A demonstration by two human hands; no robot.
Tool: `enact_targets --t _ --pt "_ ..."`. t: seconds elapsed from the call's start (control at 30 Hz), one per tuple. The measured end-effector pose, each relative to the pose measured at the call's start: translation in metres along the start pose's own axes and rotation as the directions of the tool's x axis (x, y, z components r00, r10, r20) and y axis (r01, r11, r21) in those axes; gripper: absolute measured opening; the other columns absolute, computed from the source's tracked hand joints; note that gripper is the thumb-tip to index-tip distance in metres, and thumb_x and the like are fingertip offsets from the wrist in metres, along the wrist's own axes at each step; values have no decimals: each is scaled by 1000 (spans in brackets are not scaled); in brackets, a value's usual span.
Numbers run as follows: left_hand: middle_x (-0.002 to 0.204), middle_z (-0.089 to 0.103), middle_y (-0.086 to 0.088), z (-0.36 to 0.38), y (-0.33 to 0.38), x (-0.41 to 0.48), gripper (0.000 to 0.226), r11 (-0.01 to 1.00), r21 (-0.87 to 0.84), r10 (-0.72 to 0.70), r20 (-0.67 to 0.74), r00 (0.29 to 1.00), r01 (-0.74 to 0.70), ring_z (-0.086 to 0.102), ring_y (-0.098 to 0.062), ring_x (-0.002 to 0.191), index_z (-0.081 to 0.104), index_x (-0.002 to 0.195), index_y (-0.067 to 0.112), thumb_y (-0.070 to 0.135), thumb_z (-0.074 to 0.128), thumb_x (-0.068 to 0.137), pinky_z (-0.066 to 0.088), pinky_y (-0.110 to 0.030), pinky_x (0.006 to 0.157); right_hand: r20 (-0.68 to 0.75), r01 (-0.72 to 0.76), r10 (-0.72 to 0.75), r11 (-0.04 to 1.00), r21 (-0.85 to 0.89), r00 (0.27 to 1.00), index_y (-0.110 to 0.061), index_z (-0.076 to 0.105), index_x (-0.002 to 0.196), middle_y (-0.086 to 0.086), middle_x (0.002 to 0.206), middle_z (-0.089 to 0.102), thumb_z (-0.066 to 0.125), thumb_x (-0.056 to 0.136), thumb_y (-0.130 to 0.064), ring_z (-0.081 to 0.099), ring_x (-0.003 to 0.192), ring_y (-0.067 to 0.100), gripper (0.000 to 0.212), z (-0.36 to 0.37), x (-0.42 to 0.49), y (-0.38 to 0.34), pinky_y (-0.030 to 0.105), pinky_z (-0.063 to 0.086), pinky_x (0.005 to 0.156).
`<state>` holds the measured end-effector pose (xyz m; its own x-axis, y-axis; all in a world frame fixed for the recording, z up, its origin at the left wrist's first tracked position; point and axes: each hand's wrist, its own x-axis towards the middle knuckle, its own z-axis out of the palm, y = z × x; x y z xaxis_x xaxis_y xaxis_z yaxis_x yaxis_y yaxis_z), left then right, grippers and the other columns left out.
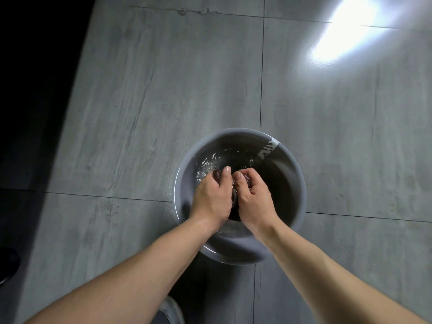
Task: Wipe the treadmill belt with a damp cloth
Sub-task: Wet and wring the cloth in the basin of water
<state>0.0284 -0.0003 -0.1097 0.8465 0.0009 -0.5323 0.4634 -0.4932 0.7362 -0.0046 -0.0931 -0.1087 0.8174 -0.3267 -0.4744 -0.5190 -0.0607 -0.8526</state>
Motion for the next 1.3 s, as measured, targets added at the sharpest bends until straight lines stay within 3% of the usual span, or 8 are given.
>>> enact_targets --t 0.2,0.3,0.37,0.5,0.73,0.87,1.1,1.3 --pt "104 71 -11 2 -1 -4 33 999 12 -43 13 999 43 65 -29 98 63 104 10 41 49 105 42 -28 75 15 -42 43 998 -50 999 -17 59 93 1 80 65 56 100 -26 58 70 8 12 -5 1 6 31 50 67" --pt "105 63 1 -7 2 -10 20 978 -205 -19 60 998 31 63 -12 89 53 115 25 38 59 101 47 -16 61 81 -138 125 972 189 989 -24 62 107 4 100 71 65 94 -31 69 95 19 15 -13 -6 6 42 58 84" --pt "108 64 6 -10 0 -14 18 959 -281 3 127 992 33 65 -14 96 52 117 40 43 58 101 49 -28 66 108 -177 147 910 376 983 -18 66 110 13 106 71 67 93 -29 69 102 32 21 -14 -9 3 50 58 86" --pt "84 64 11 -4 4 -26 14 993 -52 105 36 994 -103 60 2 78 49 94 34 45 52 102 40 -13 63 -44 -109 131 936 335 990 -21 66 87 5 84 71 55 100 -34 66 80 21 21 5 -12 -1 45 55 74" --pt "80 69 2 0 2 -20 33 996 -58 60 -12 998 -61 65 -25 82 53 77 25 43 49 104 48 -38 74 -47 -90 101 976 199 994 -13 55 77 12 73 62 50 85 -53 57 71 30 41 14 -6 -1 60 49 71" --pt "85 71 4 0 -3 -21 32 996 -85 24 17 1000 -23 67 -19 85 63 87 21 40 46 106 49 -32 76 -41 -50 56 988 148 998 -10 55 78 17 76 63 50 85 -48 58 79 46 40 16 -7 3 61 49 72" --pt "99 72 -12 3 -8 -12 39 1000 -13 10 35 999 -10 64 -28 94 67 96 6 32 40 108 40 -31 74 -43 -102 107 990 102 993 -17 52 64 -1 60 55 51 95 -22 51 64 18 31 17 -1 10 46 46 63" --pt "96 68 -3 -5 4 -7 34 989 -76 -125 6 992 125 63 -25 96 62 96 14 40 43 106 42 -32 77 8 -219 223 950 222 975 -15 59 95 5 86 68 61 92 -33 65 83 22 19 16 2 6 49 56 77"
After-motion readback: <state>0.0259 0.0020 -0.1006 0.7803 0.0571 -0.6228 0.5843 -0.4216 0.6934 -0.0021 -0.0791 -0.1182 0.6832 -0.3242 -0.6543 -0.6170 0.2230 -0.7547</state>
